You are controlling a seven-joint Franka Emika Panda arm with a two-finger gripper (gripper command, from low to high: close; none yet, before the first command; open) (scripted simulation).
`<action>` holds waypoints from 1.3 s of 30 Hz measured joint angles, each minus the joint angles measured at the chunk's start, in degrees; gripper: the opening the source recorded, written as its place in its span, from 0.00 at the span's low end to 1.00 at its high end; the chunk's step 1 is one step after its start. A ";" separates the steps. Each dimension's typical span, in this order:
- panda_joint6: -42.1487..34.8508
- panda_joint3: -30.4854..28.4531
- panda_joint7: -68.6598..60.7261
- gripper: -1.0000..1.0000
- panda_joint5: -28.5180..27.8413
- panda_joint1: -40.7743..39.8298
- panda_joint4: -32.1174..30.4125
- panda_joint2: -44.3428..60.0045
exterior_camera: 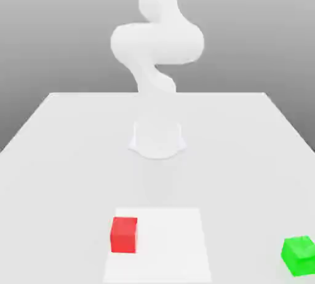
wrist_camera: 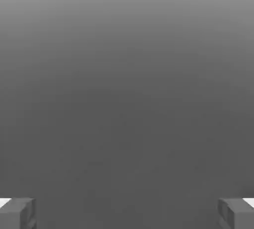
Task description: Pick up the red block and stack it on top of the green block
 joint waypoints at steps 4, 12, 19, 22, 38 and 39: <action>4.53 -1.30 -1.30 0.50 -0.06 -0.27 -3.79 8.67; 13.23 -3.69 -4.12 0.50 0.29 -1.00 -11.07 25.30; 20.82 -5.24 -6.92 0.50 1.06 -2.35 -17.44 39.86; 24.70 -5.11 -8.16 0.50 1.84 -2.97 -19.03 46.10; 27.69 -3.54 -8.58 0.00 2.28 -4.47 -18.91 49.90; 25.96 -3.71 -8.19 0.00 1.74 -4.42 -19.21 47.87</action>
